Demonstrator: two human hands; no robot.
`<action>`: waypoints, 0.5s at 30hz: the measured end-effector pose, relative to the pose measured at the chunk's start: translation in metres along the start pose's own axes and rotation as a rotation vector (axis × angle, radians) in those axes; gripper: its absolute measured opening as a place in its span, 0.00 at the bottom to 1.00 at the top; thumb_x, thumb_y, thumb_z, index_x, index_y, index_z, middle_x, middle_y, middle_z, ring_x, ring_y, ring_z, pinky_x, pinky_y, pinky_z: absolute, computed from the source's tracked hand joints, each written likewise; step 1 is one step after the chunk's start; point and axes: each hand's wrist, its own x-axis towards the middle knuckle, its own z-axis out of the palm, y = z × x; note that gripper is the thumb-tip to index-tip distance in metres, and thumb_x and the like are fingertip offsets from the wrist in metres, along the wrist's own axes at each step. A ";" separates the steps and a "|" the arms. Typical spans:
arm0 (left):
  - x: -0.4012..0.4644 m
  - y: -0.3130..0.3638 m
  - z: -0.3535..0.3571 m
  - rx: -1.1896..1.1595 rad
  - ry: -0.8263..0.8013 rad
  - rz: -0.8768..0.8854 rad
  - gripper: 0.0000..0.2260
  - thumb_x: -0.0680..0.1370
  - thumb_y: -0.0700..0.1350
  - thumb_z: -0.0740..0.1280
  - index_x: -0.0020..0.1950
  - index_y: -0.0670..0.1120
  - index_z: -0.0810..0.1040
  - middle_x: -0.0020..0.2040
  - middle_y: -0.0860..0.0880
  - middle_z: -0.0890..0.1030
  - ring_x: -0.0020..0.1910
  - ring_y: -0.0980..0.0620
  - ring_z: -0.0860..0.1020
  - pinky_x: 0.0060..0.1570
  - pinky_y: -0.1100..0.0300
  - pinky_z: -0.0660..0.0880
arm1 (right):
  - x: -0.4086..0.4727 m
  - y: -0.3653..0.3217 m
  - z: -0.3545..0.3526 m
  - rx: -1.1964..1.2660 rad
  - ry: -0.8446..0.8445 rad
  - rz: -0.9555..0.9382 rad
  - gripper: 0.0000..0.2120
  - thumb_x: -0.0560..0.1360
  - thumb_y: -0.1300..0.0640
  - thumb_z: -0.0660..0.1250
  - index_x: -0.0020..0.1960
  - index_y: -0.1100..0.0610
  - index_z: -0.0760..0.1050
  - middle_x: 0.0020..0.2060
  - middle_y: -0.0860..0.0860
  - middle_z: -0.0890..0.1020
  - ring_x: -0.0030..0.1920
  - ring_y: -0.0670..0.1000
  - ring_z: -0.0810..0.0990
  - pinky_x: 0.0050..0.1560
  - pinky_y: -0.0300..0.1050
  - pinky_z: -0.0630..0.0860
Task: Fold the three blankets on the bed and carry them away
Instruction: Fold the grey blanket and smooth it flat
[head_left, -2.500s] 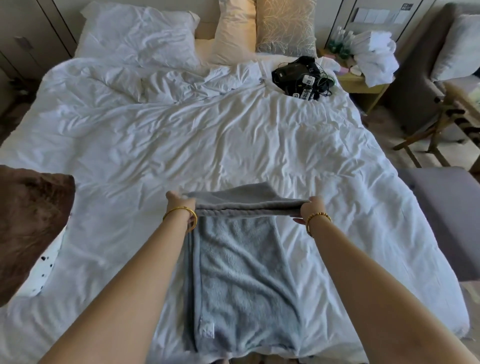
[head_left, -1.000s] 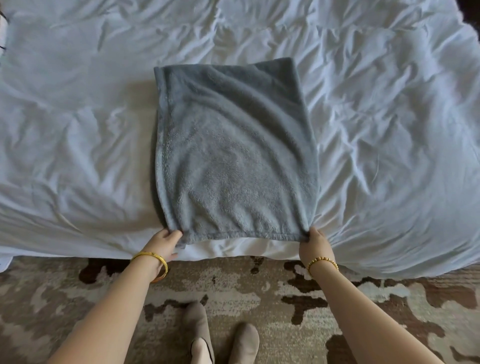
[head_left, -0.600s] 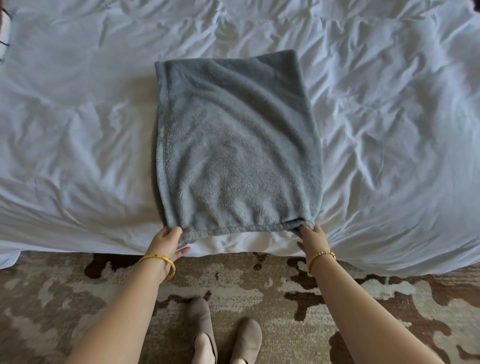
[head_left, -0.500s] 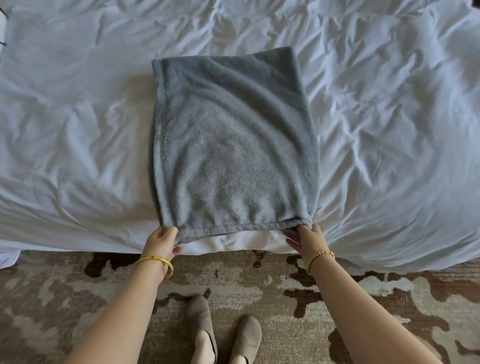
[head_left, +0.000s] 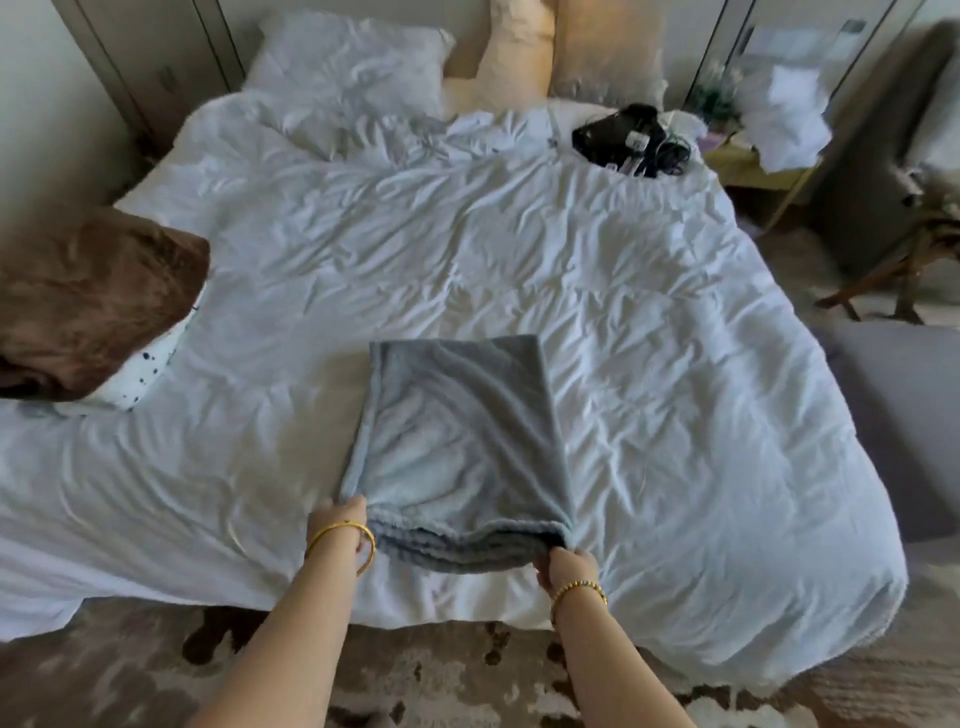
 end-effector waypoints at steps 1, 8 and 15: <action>-0.014 0.020 -0.006 -0.025 -0.003 0.013 0.11 0.76 0.40 0.63 0.55 0.37 0.75 0.44 0.38 0.79 0.35 0.42 0.76 0.35 0.59 0.78 | -0.012 -0.020 -0.002 -0.021 -0.001 -0.032 0.15 0.77 0.70 0.52 0.63 0.69 0.66 0.38 0.58 0.72 0.34 0.55 0.72 0.30 0.44 0.70; -0.078 0.158 -0.036 -0.024 0.002 0.217 0.15 0.78 0.44 0.61 0.58 0.34 0.76 0.54 0.37 0.79 0.42 0.41 0.78 0.40 0.55 0.71 | -0.083 -0.165 0.011 0.116 -0.049 -0.215 0.16 0.79 0.61 0.54 0.64 0.64 0.68 0.43 0.59 0.75 0.34 0.57 0.75 0.26 0.44 0.77; -0.092 0.281 -0.059 -0.173 -0.052 0.346 0.15 0.78 0.44 0.59 0.61 0.38 0.74 0.45 0.42 0.77 0.32 0.48 0.71 0.24 0.61 0.70 | -0.139 -0.280 0.044 0.158 -0.064 -0.424 0.07 0.79 0.58 0.57 0.48 0.60 0.70 0.36 0.56 0.73 0.32 0.54 0.74 0.18 0.38 0.74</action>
